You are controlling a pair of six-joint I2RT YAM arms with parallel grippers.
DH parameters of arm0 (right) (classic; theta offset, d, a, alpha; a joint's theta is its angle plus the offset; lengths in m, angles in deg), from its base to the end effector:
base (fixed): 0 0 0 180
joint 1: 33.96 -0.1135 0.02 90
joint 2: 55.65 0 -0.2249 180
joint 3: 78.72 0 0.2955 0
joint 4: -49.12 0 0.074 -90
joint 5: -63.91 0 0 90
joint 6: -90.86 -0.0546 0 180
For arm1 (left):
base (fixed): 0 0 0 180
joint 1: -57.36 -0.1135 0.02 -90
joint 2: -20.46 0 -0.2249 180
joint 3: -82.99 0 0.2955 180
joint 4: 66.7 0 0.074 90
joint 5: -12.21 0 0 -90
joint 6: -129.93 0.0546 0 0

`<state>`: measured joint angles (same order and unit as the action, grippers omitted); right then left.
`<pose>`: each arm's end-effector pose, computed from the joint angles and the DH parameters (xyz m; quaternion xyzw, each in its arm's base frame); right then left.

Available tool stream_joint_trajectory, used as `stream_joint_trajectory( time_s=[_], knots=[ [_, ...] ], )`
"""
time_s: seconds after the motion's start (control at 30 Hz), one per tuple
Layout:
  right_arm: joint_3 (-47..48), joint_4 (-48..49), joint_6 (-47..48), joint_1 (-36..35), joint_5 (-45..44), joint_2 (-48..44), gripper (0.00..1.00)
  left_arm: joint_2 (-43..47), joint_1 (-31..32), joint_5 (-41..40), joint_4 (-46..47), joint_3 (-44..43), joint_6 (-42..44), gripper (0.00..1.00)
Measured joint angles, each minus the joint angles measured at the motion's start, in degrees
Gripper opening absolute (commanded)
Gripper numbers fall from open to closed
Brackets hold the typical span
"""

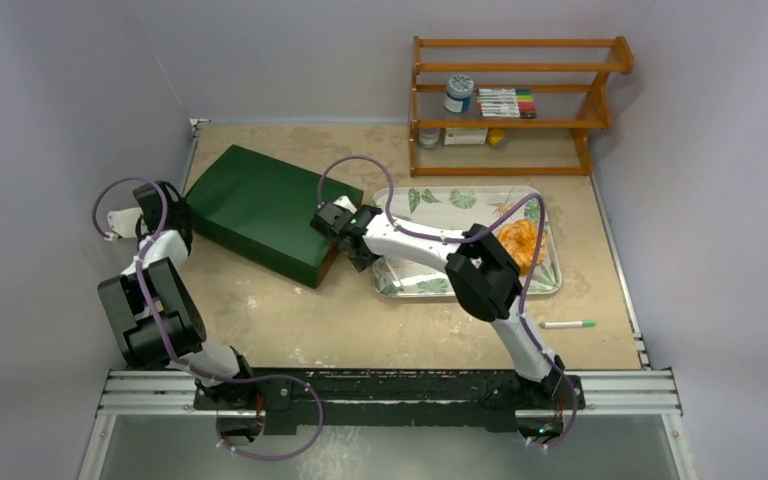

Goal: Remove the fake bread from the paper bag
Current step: Adjust the paper bag at the center of the board.

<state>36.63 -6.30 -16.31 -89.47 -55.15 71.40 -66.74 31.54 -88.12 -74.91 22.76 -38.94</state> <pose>0.3006 0.3907 0.1209 -0.2646 0.9125 -0.0843 0.3004 0.3349 0.1729 0.1305 -0.7253 0.5073 -0.1332 0.4459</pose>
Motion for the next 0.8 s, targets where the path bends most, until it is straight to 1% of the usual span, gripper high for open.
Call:
stream_joint_trajectory(
  time_s=[0.33,0.47,0.6,0.8],
  knots=[
    [-1.84,-1.55,-1.49,0.00,0.15,-5.86,0.47,0.02,-0.04,0.07,-0.42,0.00,-0.07,0.00],
    [0.02,-2.75,-1.64,0.02,0.63,-7.13,0.47,0.17,-0.04,0.07,-0.90,0.00,-0.50,0.00],
    [1.33,-2.97,-1.84,0.00,2.16,-7.21,0.47,0.46,-0.04,0.04,-1.40,0.00,-1.11,0.00],
    [0.48,-2.38,-2.75,0.02,7.50,-8.09,0.46,0.59,-0.04,0.07,-1.49,0.00,-2.12,0.00]
  ],
)
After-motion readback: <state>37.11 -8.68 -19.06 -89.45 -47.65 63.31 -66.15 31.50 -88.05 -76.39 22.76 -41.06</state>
